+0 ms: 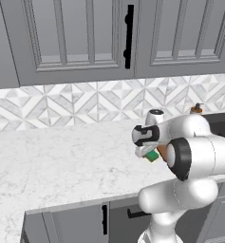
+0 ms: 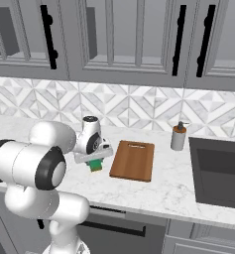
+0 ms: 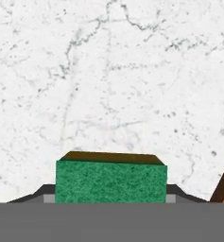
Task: Pick up the sponge from the counter and clean the cutting board by briefly scrubbing or pressing down on the cutting board. Once finished, release the sponge.
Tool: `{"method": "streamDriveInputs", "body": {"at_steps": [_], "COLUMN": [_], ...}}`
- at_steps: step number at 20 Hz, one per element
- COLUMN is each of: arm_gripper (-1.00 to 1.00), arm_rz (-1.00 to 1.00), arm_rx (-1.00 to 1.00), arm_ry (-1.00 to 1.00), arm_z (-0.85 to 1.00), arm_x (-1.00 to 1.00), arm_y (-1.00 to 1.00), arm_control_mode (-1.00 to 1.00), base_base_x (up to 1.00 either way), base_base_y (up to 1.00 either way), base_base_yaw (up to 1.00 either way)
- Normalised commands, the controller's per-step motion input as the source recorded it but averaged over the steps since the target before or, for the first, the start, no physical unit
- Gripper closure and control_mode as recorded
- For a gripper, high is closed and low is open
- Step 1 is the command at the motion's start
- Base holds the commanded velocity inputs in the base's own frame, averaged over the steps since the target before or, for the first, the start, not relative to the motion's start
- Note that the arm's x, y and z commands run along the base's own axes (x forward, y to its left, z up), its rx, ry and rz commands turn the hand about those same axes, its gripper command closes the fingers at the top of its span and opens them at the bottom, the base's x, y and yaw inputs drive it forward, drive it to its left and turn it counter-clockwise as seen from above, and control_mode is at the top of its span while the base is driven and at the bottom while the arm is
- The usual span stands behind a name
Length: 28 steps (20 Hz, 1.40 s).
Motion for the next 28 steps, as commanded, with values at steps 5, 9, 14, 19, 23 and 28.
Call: {"method": "streamDriveInputs", "body": {"at_steps": [5, 9, 14, 19, 23, 28], "arm_gripper": [1.0, 1.0, 1.0, 1.0, 1.0, 1.0], "arm_rz": [-0.13, -0.14, -0.11, -0.06, -0.04, -0.05], "arm_rx": [0.0, 0.02, 0.04, 0.02, 0.0, 0.0], "arm_ry": [0.0, 0.0, -0.05, -0.14, -0.13, -0.1], "arm_z": [0.06, 0.02, 0.0, 0.0, -0.11, -0.32], "arm_x": [0.08, 0.05, 0.04, 0.16, 0.18, 0.09], "arm_y": [-0.48, -0.53, -0.46, -0.25, -0.15, -0.04], "arm_control_mode": [-1.0, -1.0, -1.0, -1.0, -1.0, -1.0], "base_base_x": [0.0, 0.0, 0.0, 0.0, 0.0, 0.0], "base_base_y": [0.0, 0.0, 0.0, 0.0, 0.0, 0.0], "base_base_yaw": [0.0, 0.0, 0.0, 0.0, 0.0, 0.0]}}
